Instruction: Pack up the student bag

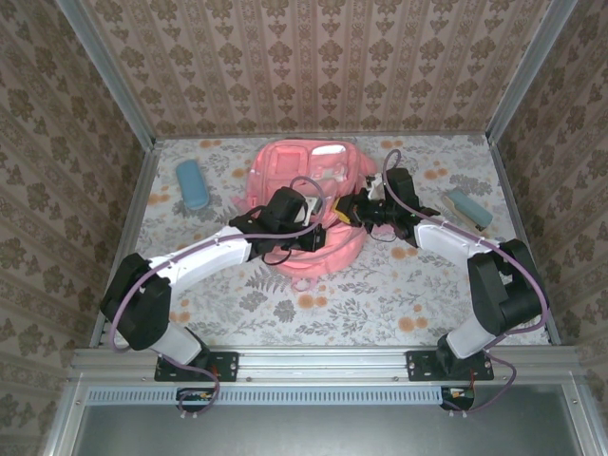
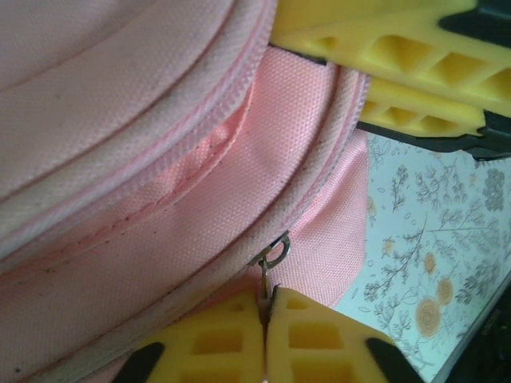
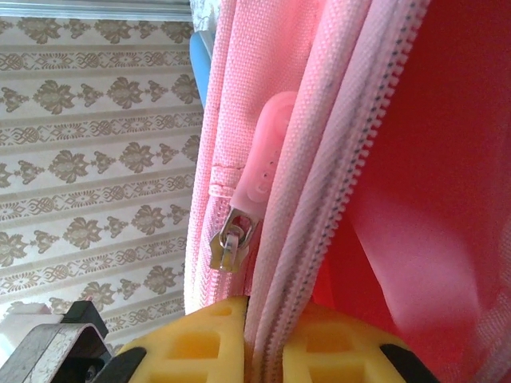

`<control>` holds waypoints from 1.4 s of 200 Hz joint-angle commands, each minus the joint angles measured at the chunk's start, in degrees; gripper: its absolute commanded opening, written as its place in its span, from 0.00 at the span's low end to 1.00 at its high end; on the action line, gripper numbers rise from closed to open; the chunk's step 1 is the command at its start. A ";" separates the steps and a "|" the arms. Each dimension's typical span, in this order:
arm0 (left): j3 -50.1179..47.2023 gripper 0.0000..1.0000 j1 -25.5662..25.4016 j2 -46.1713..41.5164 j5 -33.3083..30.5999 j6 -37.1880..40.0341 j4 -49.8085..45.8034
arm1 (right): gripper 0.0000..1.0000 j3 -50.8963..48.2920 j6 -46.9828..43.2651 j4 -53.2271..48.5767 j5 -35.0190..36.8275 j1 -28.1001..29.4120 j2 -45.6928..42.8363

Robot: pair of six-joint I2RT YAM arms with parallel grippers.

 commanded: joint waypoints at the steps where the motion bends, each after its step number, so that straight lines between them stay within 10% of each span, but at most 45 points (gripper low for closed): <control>1: 0.17 0.00 0.26 -0.53 -4.27 1.69 -1.27 | 0.10 0.62 -3.28 -1.30 2.29 0.71 -3.41; 96: -5.91 0.00 1.06 -8.18 -22.69 8.20 -10.21 | 0.00 -6.83 -5.09 -5.07 12.84 -5.70 -9.99; 171: -5.30 0.00 1.38 -5.08 -11.66 10.13 -3.12 | 0.01 -9.40 -2.76 0.86 5.24 -7.97 -13.38; 211: -5.05 0.41 0.85 -3.83 1.68 5.45 3.73 | 0.01 -9.01 -2.04 1.09 3.38 -7.79 -13.20; 280: -4.53 0.48 -1.34 1.77 6.77 -1.02 12.74 | 0.02 -8.21 -1.72 1.45 2.67 -7.34 -11.88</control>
